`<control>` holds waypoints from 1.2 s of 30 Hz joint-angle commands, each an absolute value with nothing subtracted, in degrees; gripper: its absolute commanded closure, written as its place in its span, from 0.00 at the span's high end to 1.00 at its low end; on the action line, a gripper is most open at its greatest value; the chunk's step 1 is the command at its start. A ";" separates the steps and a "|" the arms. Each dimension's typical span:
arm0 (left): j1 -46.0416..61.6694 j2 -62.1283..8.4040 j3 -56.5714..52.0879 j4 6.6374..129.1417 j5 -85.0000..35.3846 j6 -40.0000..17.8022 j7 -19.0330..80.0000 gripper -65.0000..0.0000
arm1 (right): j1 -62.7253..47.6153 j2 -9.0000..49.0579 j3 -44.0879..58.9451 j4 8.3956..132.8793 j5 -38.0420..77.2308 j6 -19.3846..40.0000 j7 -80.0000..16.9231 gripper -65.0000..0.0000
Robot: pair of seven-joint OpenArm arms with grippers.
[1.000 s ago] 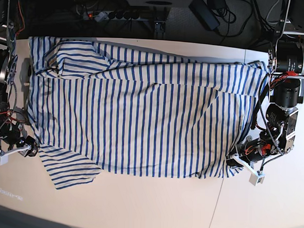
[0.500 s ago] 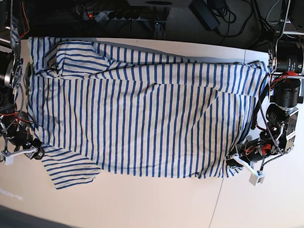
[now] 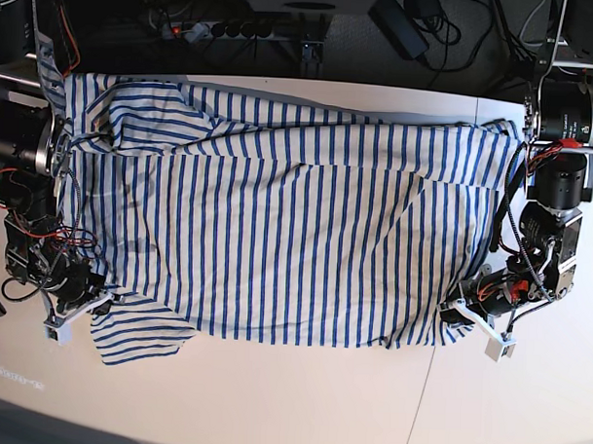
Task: Fold the T-shirt properly
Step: 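Fold the hem up onto the folded collar edge with both grippers, then release and regrasp the hem corner with the right gripper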
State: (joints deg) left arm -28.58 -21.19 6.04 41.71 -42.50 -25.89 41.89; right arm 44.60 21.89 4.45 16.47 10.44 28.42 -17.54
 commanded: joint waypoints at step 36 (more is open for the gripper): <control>-11.53 -38.09 6.04 66.46 -65.76 -40.00 59.05 0.00 | 13.15 40.91 4.38 59.24 35.83 31.92 -34.28 0.54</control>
State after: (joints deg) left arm -10.33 -36.84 6.59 65.60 -64.97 -39.27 59.94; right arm 12.19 39.18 3.75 58.70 35.22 29.02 -35.18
